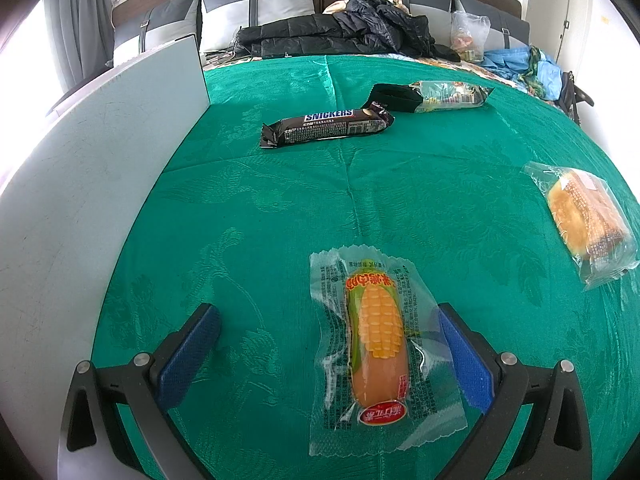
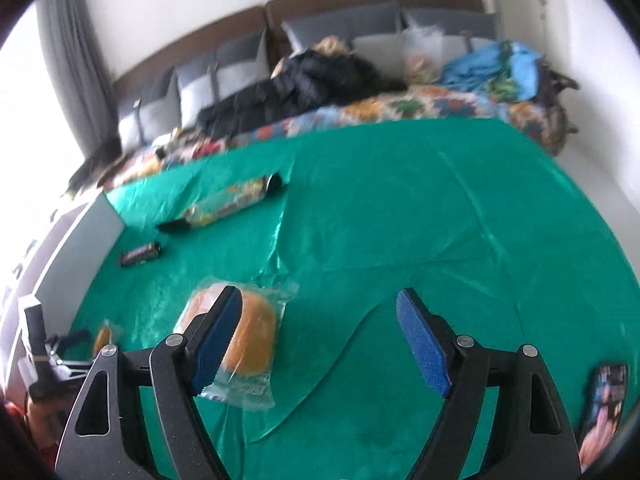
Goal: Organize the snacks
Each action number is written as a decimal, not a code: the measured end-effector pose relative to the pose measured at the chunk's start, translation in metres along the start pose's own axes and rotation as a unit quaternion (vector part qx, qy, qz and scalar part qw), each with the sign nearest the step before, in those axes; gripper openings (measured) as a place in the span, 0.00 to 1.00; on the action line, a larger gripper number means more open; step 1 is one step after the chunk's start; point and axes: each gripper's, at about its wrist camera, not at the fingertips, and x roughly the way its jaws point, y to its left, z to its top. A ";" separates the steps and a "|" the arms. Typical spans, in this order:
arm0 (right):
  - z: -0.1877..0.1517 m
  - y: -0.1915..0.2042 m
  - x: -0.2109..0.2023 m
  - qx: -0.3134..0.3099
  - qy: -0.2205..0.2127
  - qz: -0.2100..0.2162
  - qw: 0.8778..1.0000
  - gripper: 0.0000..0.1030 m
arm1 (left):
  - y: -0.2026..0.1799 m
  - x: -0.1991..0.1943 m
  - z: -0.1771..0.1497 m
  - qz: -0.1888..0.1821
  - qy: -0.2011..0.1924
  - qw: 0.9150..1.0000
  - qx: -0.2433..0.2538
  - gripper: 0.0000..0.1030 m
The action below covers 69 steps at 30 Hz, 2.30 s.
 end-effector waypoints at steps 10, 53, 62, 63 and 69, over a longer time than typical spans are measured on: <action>-0.059 0.028 -0.011 0.000 0.024 -0.004 1.000 0.80 | 0.000 0.000 0.000 0.000 0.000 1.000 0.000 1.00; -0.020 0.062 0.141 -0.109 0.095 -0.036 0.989 0.94 | 0.001 0.000 0.000 0.000 0.000 1.000 0.000 1.00; -0.020 0.062 0.141 -0.109 0.096 -0.036 0.989 0.94 | 0.000 0.000 0.000 0.000 0.000 1.000 0.000 1.00; -0.020 0.062 0.141 -0.109 0.096 -0.036 0.989 0.94 | 0.000 0.000 0.000 0.000 0.000 1.000 0.000 1.00; -0.020 0.062 0.141 -0.109 0.096 -0.037 0.989 0.94 | 0.001 0.000 -0.001 -0.001 0.000 1.000 -0.001 1.00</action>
